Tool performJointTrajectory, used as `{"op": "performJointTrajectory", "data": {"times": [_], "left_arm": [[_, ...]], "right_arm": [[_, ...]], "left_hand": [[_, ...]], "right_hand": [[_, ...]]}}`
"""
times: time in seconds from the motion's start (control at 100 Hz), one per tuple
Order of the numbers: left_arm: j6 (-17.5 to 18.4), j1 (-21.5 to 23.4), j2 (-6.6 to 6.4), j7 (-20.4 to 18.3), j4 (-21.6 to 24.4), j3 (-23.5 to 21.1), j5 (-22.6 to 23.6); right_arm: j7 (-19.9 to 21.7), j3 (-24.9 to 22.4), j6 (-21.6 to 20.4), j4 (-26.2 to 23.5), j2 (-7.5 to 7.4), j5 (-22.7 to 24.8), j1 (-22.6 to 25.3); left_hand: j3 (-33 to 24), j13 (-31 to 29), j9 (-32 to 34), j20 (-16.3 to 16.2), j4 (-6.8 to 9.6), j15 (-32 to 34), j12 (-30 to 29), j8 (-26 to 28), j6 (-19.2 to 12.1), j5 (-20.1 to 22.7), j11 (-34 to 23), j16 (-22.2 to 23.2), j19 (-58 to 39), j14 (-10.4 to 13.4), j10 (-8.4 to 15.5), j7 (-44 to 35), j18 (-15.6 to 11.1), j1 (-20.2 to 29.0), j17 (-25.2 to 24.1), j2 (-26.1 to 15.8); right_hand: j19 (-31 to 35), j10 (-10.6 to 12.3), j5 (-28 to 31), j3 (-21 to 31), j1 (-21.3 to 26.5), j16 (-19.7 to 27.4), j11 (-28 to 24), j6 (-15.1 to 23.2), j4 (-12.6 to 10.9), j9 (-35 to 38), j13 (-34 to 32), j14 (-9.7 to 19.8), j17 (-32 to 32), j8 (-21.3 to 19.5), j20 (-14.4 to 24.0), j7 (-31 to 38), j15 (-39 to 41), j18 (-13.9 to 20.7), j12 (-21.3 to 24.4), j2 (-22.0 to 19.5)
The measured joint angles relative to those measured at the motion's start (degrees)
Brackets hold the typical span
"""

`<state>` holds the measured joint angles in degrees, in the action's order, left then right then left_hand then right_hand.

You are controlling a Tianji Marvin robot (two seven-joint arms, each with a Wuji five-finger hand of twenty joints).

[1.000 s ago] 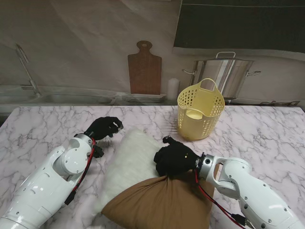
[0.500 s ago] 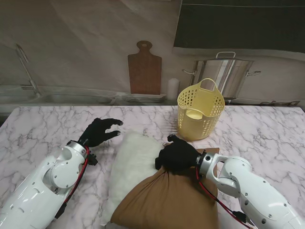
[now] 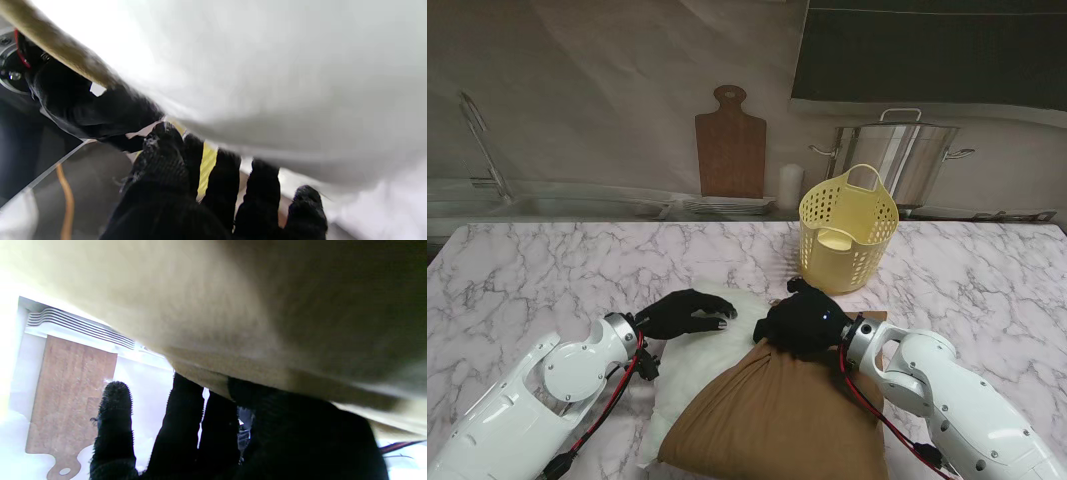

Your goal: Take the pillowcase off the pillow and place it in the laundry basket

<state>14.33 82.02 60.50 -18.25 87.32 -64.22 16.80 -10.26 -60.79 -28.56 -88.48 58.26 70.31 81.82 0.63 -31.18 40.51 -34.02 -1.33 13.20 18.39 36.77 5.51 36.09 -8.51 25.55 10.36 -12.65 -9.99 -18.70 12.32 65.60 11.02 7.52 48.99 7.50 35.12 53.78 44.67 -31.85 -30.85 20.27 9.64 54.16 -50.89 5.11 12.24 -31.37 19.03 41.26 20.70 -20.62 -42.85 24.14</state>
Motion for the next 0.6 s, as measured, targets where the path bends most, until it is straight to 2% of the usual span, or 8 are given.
{"op": "performJointTrajectory", "data": {"times": [0.04, 0.08, 0.15, 0.22, 0.25, 0.4, 0.52, 0.6], "left_arm": [[-1.7, -1.1, -0.05, -4.2, -1.5, 0.5, -4.4], [-2.5, -2.3, -0.31, -6.9, -2.7, 1.4, -5.5], [-3.6, -4.9, -1.14, -8.1, -4.2, 4.3, -3.3], [-5.9, -7.4, -1.70, -10.0, -5.0, 6.9, -2.5], [-6.8, -8.5, -1.81, -11.0, -5.4, 7.8, -3.0], [-10.0, -13.3, -1.92, -13.5, -8.3, 12.2, -7.5], [-12.2, -15.5, -1.87, -14.5, -9.0, 14.6, -7.3], [-13.2, -17.0, -1.79, -15.0, -9.5, 15.9, -7.4]], "right_arm": [[0.1, -0.7, 0.0, -0.4, 0.04, 0.0, 0.7], [0.2, -1.2, 0.1, -0.9, 0.05, 0.0, 1.4], [0.3, -2.1, 0.4, -1.9, 0.05, -0.1, 2.8], [0.4, -2.8, 0.5, -3.0, 0.05, -0.8, 4.1], [0.4, -2.9, 0.5, -3.4, 0.05, -1.2, 4.6], [0.7, -3.0, -0.1, -5.7, 0.05, -1.8, 6.3], [2.7, -2.3, -3.5, -6.2, 0.20, -7.3, 6.5], [3.6, -0.9, -5.7, -6.1, 0.31, -10.4, 6.0]], "left_hand": [[0.0, 0.0, 0.3, 1.0, 0.00, -0.5, 0.1, 0.1, 0.0, 0.4, 0.1, -0.3, 0.7, 0.0, 0.0, -0.2, -1.1, 0.0, 0.0, 0.0], [0.0, 0.1, 0.3, 1.0, 0.00, -1.2, 0.1, 0.1, 0.0, 0.4, 0.8, -0.5, 1.0, 0.6, 0.4, -0.2, -1.7, 0.0, -0.4, 0.0], [0.0, 1.2, -1.7, 1.1, 0.00, -1.8, -0.3, -0.7, -0.4, 0.3, 1.9, -1.0, 1.0, 2.1, 1.6, 0.7, -2.3, -0.1, -1.0, 0.0], [0.0, 2.4, -4.0, 1.8, 0.00, -2.2, -1.6, -2.1, -0.7, -1.0, 2.4, -1.1, 1.3, 3.4, 2.3, 2.1, -3.0, -0.9, -1.1, -0.2], [0.0, 2.5, -4.6, 1.9, 0.00, -2.4, -2.0, -2.6, -0.7, -1.1, 2.4, -1.1, 2.5, 3.7, 2.3, 2.2, -3.4, -1.4, -1.2, -0.6], [0.1, 3.6, -6.7, 1.9, 0.00, -2.8, -2.3, -3.2, -0.7, -3.1, 2.3, -1.5, 4.7, 4.3, 2.3, 3.9, -4.8, -3.1, -1.9, -2.5], [0.1, 4.3, -7.6, 1.9, 0.00, -2.7, -2.5, -3.3, -0.7, -4.7, 2.3, -1.5, 5.4, 4.9, 2.4, 4.7, -5.4, -4.3, -2.5, -4.0], [0.1, 4.4, -7.9, 1.9, 0.00, -2.7, -2.5, -3.3, -0.7, -4.7, 2.3, -1.5, 5.4, 5.0, 2.4, 4.8, -5.5, -4.4, -2.5, -4.6]], "right_hand": [[0.0, 0.0, -1.3, -0.8, -1.8, 0.4, 0.0, -0.1, -0.6, 0.0, 0.0, 0.0, 0.0, 0.8, 0.0, 0.2, 0.0, 0.0, 0.0, -0.7], [0.0, 0.1, -2.1, -2.3, -4.0, 0.8, 0.0, -0.4, -1.3, 0.0, 0.1, 0.1, -0.1, 2.6, 0.0, 1.1, 0.0, -0.1, 0.3, -1.5], [0.0, -1.0, -3.5, -6.4, -8.1, 1.9, -0.3, -2.0, -2.1, -2.5, 1.6, -0.1, -0.3, 4.8, 0.0, 2.6, -0.8, -0.1, 3.3, -2.5], [-0.3, -2.8, -3.5, -9.1, -9.1, 2.9, -0.5, -2.3, -2.5, -6.6, 3.3, -1.2, -0.9, 5.4, 0.0, 3.0, -2.0, -0.2, 7.0, -2.6], [-0.3, -3.7, -3.5, -9.7, -9.1, 3.2, -0.6, -2.3, -2.8, -8.4, 3.8, -2.2, -0.9, 5.5, 0.0, 3.1, -2.4, -0.2, 8.0, -3.0], [-0.4, -4.5, -4.1, -9.9, -9.1, 5.3, 2.3, -2.7, -2.9, -12.8, 4.5, -5.0, -0.9, 5.5, 0.5, 2.9, -3.2, -0.2, 12.9, -3.0], [-0.1, -3.1, -4.1, -3.3, -8.8, 7.3, 3.8, -4.7, -3.4, -12.5, 4.5, -5.3, -0.2, 3.9, 1.1, -3.3, -4.9, -0.2, 17.3, -2.4], [-0.3, -1.5, -6.1, 1.3, -3.2, 7.8, 4.8, -4.7, -3.6, -7.1, 4.4, -5.3, -0.1, 2.0, 1.1, -10.1, -5.0, -0.2, 17.3, -2.3]]}}
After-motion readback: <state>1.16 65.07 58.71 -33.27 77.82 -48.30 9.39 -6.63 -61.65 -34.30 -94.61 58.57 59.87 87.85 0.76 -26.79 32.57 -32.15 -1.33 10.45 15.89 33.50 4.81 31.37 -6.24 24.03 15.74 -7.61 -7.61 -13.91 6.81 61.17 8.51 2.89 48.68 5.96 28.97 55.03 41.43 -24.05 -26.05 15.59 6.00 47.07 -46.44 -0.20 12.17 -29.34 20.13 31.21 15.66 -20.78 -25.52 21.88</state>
